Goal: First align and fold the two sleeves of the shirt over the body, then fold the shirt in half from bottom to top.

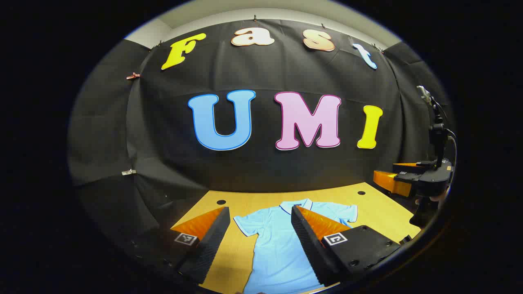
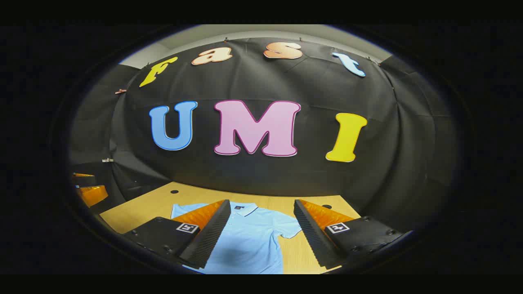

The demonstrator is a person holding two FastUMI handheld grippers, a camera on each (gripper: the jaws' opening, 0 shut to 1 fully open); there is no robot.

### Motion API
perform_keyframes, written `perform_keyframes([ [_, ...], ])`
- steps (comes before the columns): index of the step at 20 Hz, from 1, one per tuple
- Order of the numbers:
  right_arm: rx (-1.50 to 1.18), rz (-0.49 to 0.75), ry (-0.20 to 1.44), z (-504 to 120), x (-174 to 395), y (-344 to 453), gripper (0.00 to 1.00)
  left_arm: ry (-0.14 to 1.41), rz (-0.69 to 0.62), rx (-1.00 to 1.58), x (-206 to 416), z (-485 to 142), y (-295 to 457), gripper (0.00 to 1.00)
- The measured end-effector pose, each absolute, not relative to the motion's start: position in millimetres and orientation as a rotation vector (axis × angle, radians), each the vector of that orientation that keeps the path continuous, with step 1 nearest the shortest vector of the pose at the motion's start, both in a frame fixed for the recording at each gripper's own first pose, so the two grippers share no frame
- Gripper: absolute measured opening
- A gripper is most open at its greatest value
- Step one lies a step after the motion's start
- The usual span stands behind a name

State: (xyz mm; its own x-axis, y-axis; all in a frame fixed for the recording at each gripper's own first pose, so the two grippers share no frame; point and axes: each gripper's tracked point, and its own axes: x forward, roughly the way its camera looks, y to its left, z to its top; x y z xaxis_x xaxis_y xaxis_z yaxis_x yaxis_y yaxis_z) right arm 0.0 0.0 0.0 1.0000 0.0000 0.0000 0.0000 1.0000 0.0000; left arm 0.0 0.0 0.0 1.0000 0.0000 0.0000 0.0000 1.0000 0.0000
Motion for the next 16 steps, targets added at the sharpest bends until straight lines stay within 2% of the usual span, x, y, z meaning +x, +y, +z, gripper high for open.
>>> perform_keyframes([
  [1, 0.002, -0.01, -0.003, 1.4, -4.0, -2.2, 0.97, -0.004, -0.005, -0.002, -1.1, -0.5, 1.1, 0.96],
  [8, 0.046, -0.107, -0.024, 7.1, -34.6, -34.4, 0.97, -0.016, -0.059, 0.013, -1.4, 0.4, -2.9, 0.96],
  [16, 0.066, -0.169, -0.001, -13.5, -65.1, -56.5, 0.97, -0.024, -0.117, 0.015, 1.1, 2.1, -23.4, 0.96],
])
